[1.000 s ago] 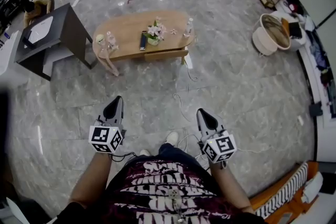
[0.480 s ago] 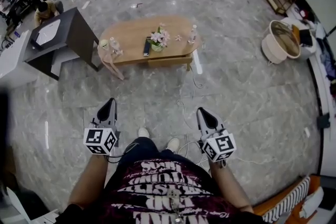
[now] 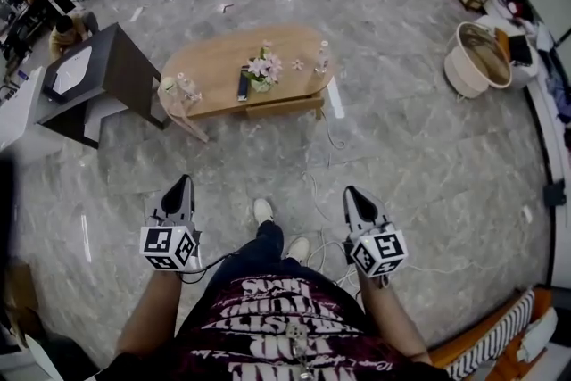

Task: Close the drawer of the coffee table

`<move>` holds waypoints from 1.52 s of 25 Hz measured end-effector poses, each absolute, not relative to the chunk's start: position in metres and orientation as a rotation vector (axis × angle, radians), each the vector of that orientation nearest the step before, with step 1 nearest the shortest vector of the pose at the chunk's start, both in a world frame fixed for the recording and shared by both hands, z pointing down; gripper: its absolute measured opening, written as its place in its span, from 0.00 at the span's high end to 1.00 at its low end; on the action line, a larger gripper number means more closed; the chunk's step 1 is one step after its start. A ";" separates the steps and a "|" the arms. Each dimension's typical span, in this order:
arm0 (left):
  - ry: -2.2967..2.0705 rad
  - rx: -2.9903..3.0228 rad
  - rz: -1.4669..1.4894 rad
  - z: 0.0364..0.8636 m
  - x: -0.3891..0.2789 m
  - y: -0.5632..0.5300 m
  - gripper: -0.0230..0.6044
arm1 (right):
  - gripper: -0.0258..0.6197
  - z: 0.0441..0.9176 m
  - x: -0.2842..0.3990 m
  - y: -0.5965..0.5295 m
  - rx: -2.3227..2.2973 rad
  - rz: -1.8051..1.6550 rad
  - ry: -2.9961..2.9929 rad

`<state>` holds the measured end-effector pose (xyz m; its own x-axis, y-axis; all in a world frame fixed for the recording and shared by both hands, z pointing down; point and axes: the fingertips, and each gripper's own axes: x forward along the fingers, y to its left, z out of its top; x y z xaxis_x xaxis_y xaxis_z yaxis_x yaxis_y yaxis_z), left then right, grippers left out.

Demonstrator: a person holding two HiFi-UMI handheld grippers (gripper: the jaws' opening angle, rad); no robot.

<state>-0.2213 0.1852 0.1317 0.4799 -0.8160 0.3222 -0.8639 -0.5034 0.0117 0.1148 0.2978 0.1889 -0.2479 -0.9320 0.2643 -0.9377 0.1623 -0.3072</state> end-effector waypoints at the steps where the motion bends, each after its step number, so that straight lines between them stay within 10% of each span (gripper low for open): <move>1: -1.455 2.554 0.407 0.133 -0.218 0.178 0.93 | 0.91 0.188 0.114 0.293 1.912 0.640 -2.379; 38: -1.288 2.371 0.626 0.298 -0.188 -0.083 0.93 | 0.91 0.237 0.138 -0.001 1.672 0.677 -2.263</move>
